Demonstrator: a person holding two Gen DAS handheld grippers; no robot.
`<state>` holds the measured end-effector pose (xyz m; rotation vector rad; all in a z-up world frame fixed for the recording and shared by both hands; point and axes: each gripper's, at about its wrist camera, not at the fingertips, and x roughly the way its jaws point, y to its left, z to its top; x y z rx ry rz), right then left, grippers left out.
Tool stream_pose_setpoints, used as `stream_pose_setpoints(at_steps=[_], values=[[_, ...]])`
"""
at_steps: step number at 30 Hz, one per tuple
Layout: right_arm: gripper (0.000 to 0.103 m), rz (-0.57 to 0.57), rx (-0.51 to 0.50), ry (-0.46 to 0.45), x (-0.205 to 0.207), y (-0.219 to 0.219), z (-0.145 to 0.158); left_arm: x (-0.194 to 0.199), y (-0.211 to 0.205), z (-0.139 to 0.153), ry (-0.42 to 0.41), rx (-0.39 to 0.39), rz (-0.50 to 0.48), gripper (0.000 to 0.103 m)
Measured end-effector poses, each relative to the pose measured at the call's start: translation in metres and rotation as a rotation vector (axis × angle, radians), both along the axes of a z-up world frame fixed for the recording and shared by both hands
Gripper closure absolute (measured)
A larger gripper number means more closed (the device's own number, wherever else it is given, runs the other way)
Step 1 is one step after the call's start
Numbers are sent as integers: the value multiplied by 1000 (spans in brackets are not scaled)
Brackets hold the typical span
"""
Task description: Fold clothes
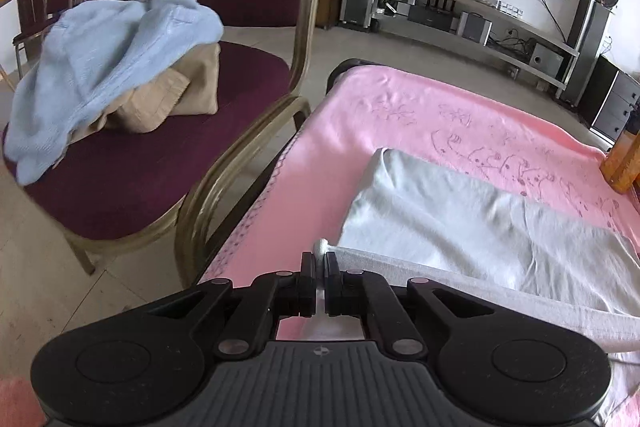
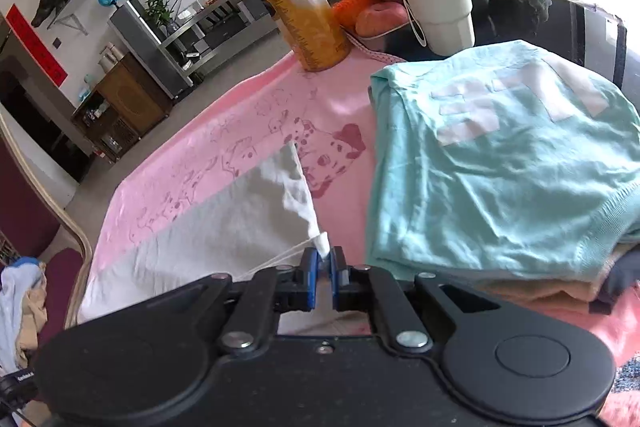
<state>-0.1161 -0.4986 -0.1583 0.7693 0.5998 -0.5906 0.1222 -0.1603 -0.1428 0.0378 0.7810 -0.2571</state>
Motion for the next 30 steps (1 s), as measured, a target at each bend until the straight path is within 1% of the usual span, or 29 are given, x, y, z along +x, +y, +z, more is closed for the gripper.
stream_pose_setpoints(at_steps=[3, 4, 6, 9, 10, 11, 12, 13, 14, 15, 16, 18, 20, 24, 26, 28, 30], values=[[96, 10, -5, 29, -1, 5, -3, -6, 2, -4, 7, 21, 7, 100], [96, 14, -8, 46, 0, 7, -5, -6, 0, -7, 15, 42, 9, 100], [96, 22, -5, 86, 3, 7, -9, -5, -5, -14, 37, 102, 5, 99], [95, 25, 16, 163, 8, 4, -19, 1, -20, -36, 116, 244, -11, 96], [94, 15, 28, 193, 10, 2, -23, 0, -22, -38, 111, 268, -11, 95], [92, 4, 35, 204, 10, 0, -24, -3, -22, -34, 91, 270, -11, 89], [92, -8, 37, 182, 6, 0, -21, -7, -21, -28, 66, 256, -7, 86], [88, -20, 38, 159, 3, -1, -18, -12, -18, -21, 40, 230, -4, 84], [79, -31, 38, 128, -2, -1, -14, -16, -14, -14, 15, 204, 0, 79], [74, -35, 36, 92, -5, 0, -11, -18, -13, -11, 1, 178, -9, 79], [70, -30, 36, 74, -4, 0, -9, -18, -12, -8, -7, 152, -25, 79], [70, -15, 39, 45, -1, 1, -6, -18, -11, -3, -24, 99, -55, 79], [70, 33, 44, 37, 13, 5, -6, -18, -22, -2, -24, 60, -125, 79], [70, 163, 46, 31, 53, 21, -7, -24, -59, -17, 19, 84, -279, 79], [70, 228, 61, 74, 76, 30, -13, -27, -77, -25, 42, 100, -356, 77], [70, 264, 91, 135, 93, 37, -23, -31, -96, -33, 66, 115, -433, 77], [70, 297, 80, 195, 98, 45, -29, -38, -102, -40, 72, 157, -474, 79]])
